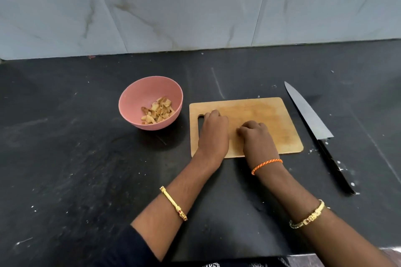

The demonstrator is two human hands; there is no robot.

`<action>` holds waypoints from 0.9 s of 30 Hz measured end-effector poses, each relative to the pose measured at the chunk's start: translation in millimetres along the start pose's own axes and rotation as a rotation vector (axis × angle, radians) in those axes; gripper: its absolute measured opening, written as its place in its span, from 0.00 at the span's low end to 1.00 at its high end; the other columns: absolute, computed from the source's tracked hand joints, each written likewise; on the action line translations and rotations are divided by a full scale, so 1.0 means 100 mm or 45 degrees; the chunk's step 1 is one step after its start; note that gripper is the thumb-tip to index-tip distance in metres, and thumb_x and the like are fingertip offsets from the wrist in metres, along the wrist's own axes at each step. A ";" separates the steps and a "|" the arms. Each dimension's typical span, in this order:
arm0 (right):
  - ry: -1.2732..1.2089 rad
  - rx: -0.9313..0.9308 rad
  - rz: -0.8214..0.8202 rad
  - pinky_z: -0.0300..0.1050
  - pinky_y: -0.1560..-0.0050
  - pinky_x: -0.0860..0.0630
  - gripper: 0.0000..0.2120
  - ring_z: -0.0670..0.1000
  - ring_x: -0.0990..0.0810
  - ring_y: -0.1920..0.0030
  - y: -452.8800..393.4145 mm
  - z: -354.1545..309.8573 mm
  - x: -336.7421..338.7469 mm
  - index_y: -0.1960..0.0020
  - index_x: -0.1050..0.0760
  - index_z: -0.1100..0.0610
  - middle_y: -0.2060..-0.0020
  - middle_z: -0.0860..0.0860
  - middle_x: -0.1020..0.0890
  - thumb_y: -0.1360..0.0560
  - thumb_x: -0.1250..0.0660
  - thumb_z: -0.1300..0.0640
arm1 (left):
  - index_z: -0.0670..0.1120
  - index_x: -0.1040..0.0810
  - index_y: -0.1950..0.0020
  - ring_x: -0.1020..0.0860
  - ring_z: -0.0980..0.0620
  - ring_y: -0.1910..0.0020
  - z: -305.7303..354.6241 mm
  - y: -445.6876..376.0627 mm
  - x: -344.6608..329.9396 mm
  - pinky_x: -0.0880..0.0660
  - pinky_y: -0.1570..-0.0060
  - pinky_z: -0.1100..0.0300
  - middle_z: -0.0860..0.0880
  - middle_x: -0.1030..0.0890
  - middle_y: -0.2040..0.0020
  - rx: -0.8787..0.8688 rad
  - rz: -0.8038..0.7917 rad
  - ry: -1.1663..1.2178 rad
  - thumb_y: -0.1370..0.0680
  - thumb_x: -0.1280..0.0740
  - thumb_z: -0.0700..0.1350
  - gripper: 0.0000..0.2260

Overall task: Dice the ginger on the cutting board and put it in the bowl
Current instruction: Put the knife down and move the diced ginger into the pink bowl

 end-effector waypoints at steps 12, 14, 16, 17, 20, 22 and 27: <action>-0.062 -0.214 -0.185 0.51 0.47 0.22 0.08 0.60 0.21 0.50 -0.42 -0.02 0.18 0.50 0.22 0.62 0.50 0.60 0.20 0.29 0.32 0.64 | 0.41 0.20 0.55 0.25 0.52 0.62 0.00 -0.17 0.13 0.28 0.63 0.63 0.45 0.20 0.57 0.219 -0.024 -0.029 0.25 0.33 0.37 0.03; -0.131 -0.235 -0.161 0.48 0.50 0.23 0.07 0.59 0.21 0.52 -0.40 0.00 0.22 0.52 0.22 0.62 0.53 0.59 0.19 0.30 0.31 0.64 | 0.41 0.21 0.54 0.26 0.53 0.63 0.06 -0.20 0.16 0.30 0.64 0.63 0.46 0.21 0.58 0.222 -0.018 -0.088 0.25 0.33 0.36 0.02; -0.387 -0.297 -0.139 0.44 0.54 0.25 0.04 0.55 0.22 0.56 -0.39 0.10 0.28 0.56 0.21 0.62 0.59 0.56 0.20 0.31 0.29 0.63 | 0.40 0.22 0.52 0.25 0.50 0.61 0.12 -0.22 0.18 0.28 0.61 0.61 0.45 0.22 0.56 0.221 -0.037 -0.160 0.25 0.34 0.35 0.03; -0.612 -0.355 -0.136 0.44 0.54 0.25 0.03 0.53 0.22 0.57 -0.38 0.18 0.30 0.58 0.21 0.61 0.60 0.54 0.20 0.31 0.28 0.64 | 0.40 0.23 0.51 0.23 0.49 0.59 0.14 -0.23 0.18 0.26 0.59 0.59 0.44 0.21 0.55 0.217 -0.054 -0.192 0.25 0.34 0.35 0.04; -1.627 -0.610 -0.148 0.42 0.56 0.19 0.04 0.53 0.21 0.58 -0.34 0.41 0.32 0.59 0.23 0.61 0.61 0.57 0.20 0.29 0.31 0.69 | 0.40 0.23 0.49 0.21 0.46 0.54 0.21 -0.24 0.16 0.23 0.54 0.56 0.43 0.21 0.51 0.168 -0.115 -0.277 0.25 0.34 0.34 0.06; -2.153 -0.793 -0.155 0.40 0.61 0.18 0.04 0.53 0.21 0.56 -0.32 0.50 0.31 0.56 0.25 0.64 0.59 0.59 0.22 0.27 0.36 0.71 | 0.40 0.23 0.49 0.21 0.46 0.53 0.20 -0.25 0.16 0.23 0.54 0.56 0.43 0.21 0.51 0.154 -0.150 -0.286 0.26 0.34 0.34 0.06; -2.249 -0.963 -0.277 0.45 0.58 0.18 0.06 0.54 0.21 0.54 -0.28 0.54 0.32 0.53 0.26 0.69 0.56 0.61 0.26 0.26 0.41 0.73 | 0.38 0.26 0.63 0.22 0.49 0.67 -0.04 -0.36 0.30 0.24 0.69 0.59 0.46 0.23 0.64 0.403 -0.384 0.104 0.31 0.30 0.39 0.06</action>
Point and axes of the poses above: each hand's wrist, its own y-axis away from the middle knuckle, its own x-axis out of the back of the hand, z = x × y, the point moved 3 cm from there along -y, towards the middle knuckle
